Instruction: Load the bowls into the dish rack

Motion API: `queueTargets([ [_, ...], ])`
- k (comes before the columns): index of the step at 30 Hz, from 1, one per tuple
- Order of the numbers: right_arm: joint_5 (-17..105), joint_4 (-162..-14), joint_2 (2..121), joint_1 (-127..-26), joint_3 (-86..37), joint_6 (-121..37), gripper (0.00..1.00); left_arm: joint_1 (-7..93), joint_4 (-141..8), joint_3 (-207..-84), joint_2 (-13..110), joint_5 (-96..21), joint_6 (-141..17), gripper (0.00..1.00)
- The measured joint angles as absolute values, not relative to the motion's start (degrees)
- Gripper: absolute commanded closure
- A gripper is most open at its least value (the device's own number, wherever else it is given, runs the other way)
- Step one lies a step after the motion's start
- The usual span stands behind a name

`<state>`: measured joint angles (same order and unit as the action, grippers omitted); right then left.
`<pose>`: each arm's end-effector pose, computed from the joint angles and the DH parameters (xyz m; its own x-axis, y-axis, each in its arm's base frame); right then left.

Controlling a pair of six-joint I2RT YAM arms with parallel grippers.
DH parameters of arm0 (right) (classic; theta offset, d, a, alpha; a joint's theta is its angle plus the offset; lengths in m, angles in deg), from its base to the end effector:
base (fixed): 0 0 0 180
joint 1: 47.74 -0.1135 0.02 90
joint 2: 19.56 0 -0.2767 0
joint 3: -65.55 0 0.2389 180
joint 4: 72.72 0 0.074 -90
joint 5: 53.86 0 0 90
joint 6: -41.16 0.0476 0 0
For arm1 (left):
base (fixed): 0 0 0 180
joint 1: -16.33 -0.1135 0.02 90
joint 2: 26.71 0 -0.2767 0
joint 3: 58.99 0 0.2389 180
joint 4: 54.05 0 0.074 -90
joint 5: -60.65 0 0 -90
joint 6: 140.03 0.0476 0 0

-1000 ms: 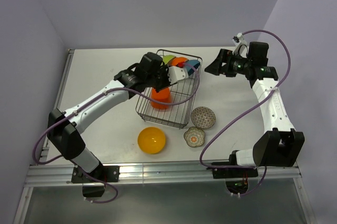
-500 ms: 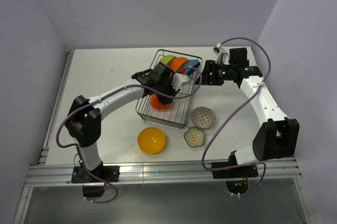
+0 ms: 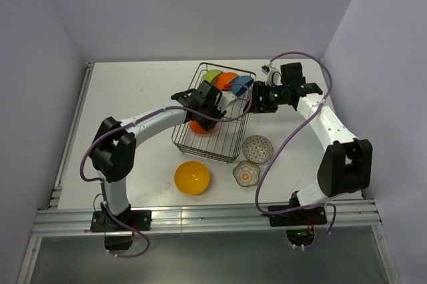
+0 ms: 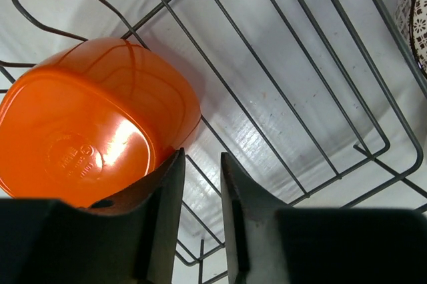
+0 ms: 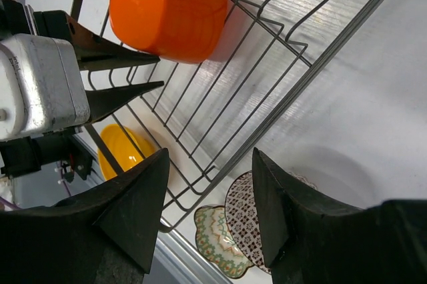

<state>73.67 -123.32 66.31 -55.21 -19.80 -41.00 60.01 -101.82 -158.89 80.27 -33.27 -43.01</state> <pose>0.3027 0.0689 0.3003 -0.8304 0.0002 -0.5571 -0.3724 0.7435 0.5554 0.2927 -0.2840 0.2494 -0.4992 0.6453 -0.5782 0.7844 0.6201 0.0149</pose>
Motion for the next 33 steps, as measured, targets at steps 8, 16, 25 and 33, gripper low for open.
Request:
queueTargets([
  [8, 73.65, -123.80, 67.05, -55.25, -19.86, -41.40, 0.41, 60.04, -101.84, -158.22, 79.09, -32.72, -42.79, 0.62],
  [16, 73.63, -124.83, 67.10, -56.72, -20.02, -44.02, 0.42, 57.65, -100.12, -153.45, 68.09, -36.00, -43.82, 0.35],
  [25, 71.21, -126.66, 67.29, -64.93, -21.24, -47.73, 0.52, 51.05, -95.72, -149.58, 59.02, -37.53, -49.30, 0.39],
  [33, 66.53, -129.33, 73.50, -70.18, -22.90, -51.63, 0.58, 46.81, -96.21, -144.95, 59.18, -38.19, -52.10, 0.35],
])
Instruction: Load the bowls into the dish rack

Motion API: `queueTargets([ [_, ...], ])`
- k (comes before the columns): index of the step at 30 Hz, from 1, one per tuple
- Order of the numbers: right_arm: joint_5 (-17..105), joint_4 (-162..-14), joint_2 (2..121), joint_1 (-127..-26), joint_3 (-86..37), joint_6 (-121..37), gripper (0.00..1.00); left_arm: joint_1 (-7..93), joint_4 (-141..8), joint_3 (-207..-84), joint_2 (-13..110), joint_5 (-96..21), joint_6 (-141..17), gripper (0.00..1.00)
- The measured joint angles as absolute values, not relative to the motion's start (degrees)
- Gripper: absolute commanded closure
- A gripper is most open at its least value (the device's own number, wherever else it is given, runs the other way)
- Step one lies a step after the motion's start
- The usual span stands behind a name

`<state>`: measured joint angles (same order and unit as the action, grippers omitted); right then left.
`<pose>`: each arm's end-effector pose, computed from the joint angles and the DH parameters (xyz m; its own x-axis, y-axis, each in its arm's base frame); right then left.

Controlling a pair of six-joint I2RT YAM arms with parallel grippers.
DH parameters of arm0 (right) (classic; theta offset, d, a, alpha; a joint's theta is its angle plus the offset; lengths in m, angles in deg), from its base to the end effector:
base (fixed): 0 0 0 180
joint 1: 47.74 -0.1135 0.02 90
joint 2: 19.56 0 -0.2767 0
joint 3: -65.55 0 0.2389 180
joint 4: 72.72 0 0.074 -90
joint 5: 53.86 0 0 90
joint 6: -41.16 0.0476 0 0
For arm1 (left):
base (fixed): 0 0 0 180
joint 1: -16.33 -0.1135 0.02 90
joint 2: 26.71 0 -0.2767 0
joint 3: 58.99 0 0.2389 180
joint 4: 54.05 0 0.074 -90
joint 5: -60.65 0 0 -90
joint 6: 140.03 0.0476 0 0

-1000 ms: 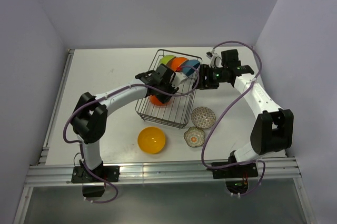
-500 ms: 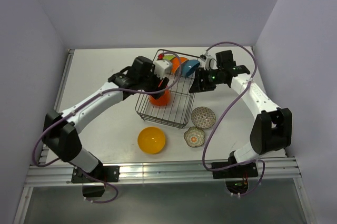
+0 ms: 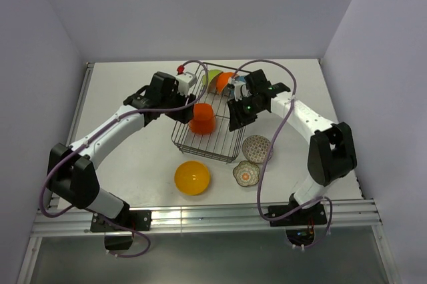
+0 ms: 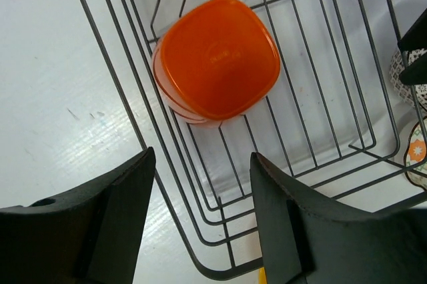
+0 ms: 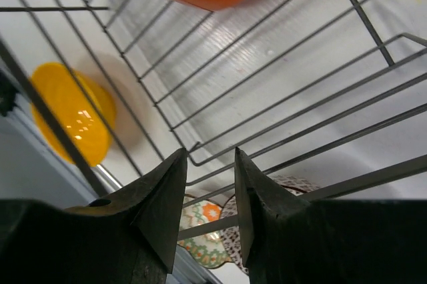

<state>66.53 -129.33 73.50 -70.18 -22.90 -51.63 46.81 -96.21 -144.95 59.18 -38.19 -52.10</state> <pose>0.2942 0.1476 0.2698 -0.7822 -0.3685 -0.5025 -0.5932 0.6872 0.4194 0.2797 -0.1731 0.3087 -0.5989 0.3111 -0.7379 0.5782 0.8055 -0.1297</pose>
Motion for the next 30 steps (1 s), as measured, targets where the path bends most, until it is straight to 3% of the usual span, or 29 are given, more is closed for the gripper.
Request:
queueTargets([
  [5, 61.83, -130.36, 76.01, -70.95, -22.90, -53.44, 0.59, 46.79, -96.36, -142.70, 59.18, -38.56, -53.32, 0.39],
  [14, 57.24, -130.16, 76.43, -71.99, -22.92, -55.14, 0.60, 46.99, -96.34, -141.47, 59.37, -43.04, -54.20, 0.62],
  [18, 56.06, -130.18, 76.45, -71.99, -22.92, -55.41, 0.60, 47.60, -96.16, -141.36, 59.42, -45.10, -54.22, 0.63],
  [25, 56.19, -130.03, 76.10, -71.99, -22.92, -55.25, 0.48, 49.15, -95.51, -141.23, 59.44, -45.99, -55.07, 0.55],
  [28, 56.82, -129.72, 74.53, -71.80, -22.94, -54.66, 0.40, 49.15, -95.42, -141.34, 59.44, -45.66, -55.25, 0.47],
  [30, 57.78, -129.31, 72.45, -71.08, -23.36, -54.18, 0.32, 49.15, -95.37, -141.67, 59.39, -45.27, -54.90, 0.32],
])
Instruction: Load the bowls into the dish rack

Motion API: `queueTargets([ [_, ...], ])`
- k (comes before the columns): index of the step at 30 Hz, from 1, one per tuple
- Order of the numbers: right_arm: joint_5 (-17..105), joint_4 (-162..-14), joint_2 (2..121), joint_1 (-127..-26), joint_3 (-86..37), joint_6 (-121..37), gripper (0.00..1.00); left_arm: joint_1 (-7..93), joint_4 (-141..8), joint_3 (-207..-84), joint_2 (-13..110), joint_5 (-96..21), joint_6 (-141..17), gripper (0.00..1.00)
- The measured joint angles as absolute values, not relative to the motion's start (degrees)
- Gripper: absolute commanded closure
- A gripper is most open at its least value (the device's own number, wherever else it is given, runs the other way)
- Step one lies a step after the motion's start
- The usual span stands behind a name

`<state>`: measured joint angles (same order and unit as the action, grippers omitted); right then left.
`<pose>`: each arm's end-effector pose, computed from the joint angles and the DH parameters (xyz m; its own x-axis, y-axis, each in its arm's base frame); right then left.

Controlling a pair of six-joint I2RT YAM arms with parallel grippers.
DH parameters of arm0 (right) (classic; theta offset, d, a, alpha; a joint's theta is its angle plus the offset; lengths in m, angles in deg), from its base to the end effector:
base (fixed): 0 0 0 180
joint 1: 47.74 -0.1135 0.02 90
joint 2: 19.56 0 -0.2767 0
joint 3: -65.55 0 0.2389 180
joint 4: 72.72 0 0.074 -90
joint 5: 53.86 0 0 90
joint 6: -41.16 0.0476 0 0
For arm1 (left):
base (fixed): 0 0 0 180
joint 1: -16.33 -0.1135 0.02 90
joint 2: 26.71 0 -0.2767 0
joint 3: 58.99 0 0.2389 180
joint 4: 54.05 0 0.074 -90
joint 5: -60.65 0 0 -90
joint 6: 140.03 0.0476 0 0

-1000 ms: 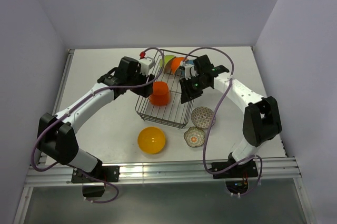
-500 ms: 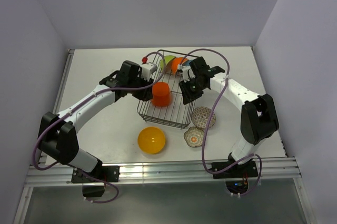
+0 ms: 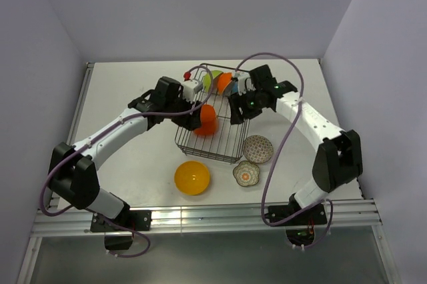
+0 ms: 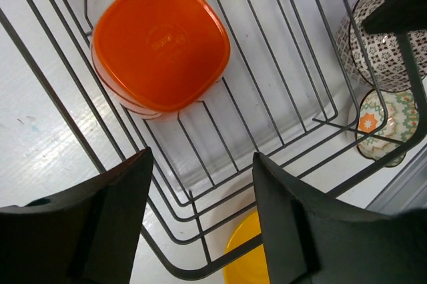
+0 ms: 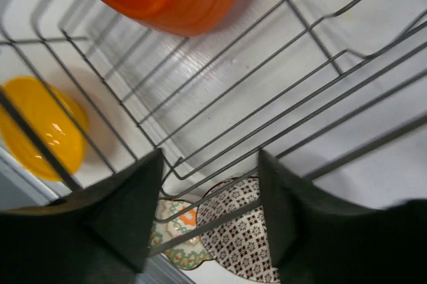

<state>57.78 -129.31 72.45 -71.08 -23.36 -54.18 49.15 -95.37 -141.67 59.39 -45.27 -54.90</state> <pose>0.2941 0.1460 0.2750 -0.7390 -0.4131 -0.5321 -0.6106 0.7445 0.2700 0.2658 -0.1870 0.2910 -0.6475 0.3205 -0.6914 0.6323 0.7324 -0.2527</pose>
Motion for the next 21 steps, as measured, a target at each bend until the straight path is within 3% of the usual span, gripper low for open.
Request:
queueTargets([
  [1, 58.70, -129.22, 71.14, -70.29, -24.10, -53.81, 0.28, 49.15, -95.33, -142.04, 59.28, -44.90, -54.81, 0.19],
  [2, 59.56, -128.87, 69.76, -69.24, -25.02, -53.37, 0.19, 49.15, -95.18, -142.35, 59.04, -44.66, -54.35, 0.12],
  [5, 62.48, -127.93, 66.07, -65.20, -28.30, -52.89, 0.01, 49.00, -94.13, -143.00, 57.19, -44.07, -53.52, 0.00],
  [13, 65.87, -130.55, 58.51, -55.06, -29.92, -57.66, 0.00, 47.23, -90.50, -149.76, 50.96, -42.54, -52.54, 0.01],
  [21, 63.27, -138.99, 57.98, -52.26, -20.28, -66.25, 0.00, 45.70, -92.58, -147.68, 47.98, -50.63, -47.62, 0.01],
])
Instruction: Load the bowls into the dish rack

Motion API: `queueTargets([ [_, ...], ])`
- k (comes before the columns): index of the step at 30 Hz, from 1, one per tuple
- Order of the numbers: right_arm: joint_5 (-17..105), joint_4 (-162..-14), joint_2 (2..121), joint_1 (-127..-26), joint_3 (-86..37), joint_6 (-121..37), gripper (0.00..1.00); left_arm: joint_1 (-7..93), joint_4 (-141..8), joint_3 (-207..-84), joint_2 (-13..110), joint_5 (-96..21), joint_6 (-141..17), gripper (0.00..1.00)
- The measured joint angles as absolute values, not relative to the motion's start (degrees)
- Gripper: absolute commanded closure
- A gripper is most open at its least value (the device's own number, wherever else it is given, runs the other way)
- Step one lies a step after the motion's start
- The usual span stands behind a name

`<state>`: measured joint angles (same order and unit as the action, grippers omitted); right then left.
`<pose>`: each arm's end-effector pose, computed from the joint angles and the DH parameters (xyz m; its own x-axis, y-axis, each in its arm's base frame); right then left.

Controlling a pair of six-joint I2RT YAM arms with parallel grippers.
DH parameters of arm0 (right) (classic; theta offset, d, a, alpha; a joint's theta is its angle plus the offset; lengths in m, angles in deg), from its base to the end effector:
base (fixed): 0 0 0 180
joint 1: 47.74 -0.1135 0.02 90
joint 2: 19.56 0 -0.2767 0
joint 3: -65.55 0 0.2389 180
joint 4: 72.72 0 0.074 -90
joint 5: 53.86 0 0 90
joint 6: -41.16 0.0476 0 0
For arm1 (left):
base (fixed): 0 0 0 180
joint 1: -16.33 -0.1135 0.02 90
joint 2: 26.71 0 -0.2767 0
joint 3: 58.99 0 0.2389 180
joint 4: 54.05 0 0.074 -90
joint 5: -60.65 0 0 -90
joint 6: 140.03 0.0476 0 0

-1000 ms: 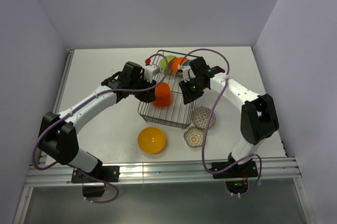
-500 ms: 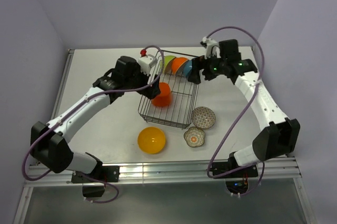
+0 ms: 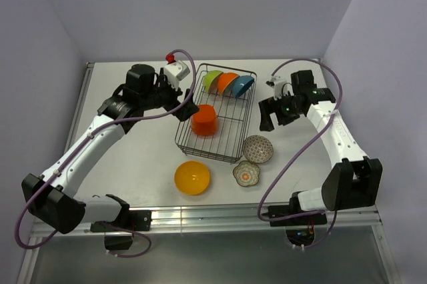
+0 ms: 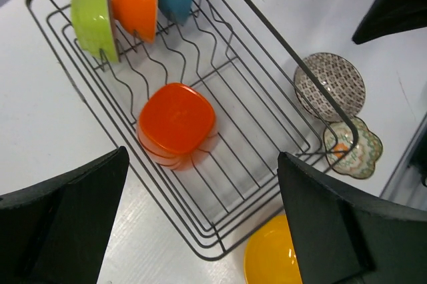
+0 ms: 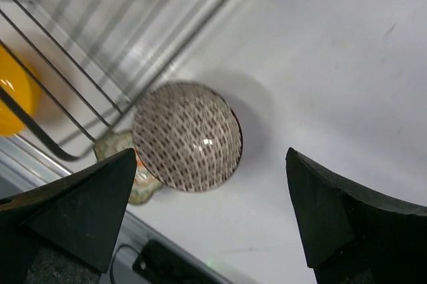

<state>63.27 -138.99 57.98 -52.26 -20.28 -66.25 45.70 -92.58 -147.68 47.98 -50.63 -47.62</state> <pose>0.2559 0.0420 0.3195 -0.7134 -0.3235 -0.6216 -0.5498 0.8084 0.2103 0.2411 -0.1555 0.3890 -0.3302 0.2308 -0.9153 0.7593 0.6410 -0.1123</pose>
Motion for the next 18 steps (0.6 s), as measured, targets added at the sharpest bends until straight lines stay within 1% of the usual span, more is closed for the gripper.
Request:
queueTargets([
  [3, 61.39, -140.65, 59.75, -51.25, -15.75, -68.35, 0.02, 45.48, -93.80, -146.57, 46.78, -52.96, -47.29, 0.03],
  [4, 60.91, -140.67, 60.39, -51.10, -14.55, -68.72, 0.06, 45.48, -93.74, -146.50, 46.63, -53.55, -47.27, 0.05],
  [6, 60.06, -140.48, 61.63, -50.95, -12.23, -69.26, 0.10, 45.48, -93.60, -146.35, 46.43, -54.10, -47.23, 0.07],
  [7, 59.62, -140.08, 62.11, -50.97, -11.03, -69.39, 0.13, 45.48, -93.49, -146.11, 46.32, -54.19, -47.25, 0.10],
  [8, 59.38, -140.00, 62.68, -50.95, -10.14, -69.55, 0.19, 45.48, -93.52, -145.76, 46.21, -54.17, -47.31, 0.10],
  [10, 59.25, -139.49, 64.19, -50.95, -9.22, -69.46, 0.23, 45.48, -93.34, -144.93, 46.19, -54.17, -47.51, 0.13],
  [11, 59.27, -138.92, 65.26, -50.95, -8.91, -69.44, 0.27, 45.48, -93.34, -144.42, 46.19, -54.14, -47.66, 0.14],
  [13, 59.25, -137.63, 67.38, -50.95, -8.34, -69.26, 0.31, 45.44, -93.32, -143.51, 46.19, -54.12, -47.77, 0.14],
  [18, 59.42, -134.88, 71.32, -50.97, -7.62, -68.63, 0.38, 45.44, -93.34, -142.63, 46.19, -54.03, -47.95, 0.16],
])
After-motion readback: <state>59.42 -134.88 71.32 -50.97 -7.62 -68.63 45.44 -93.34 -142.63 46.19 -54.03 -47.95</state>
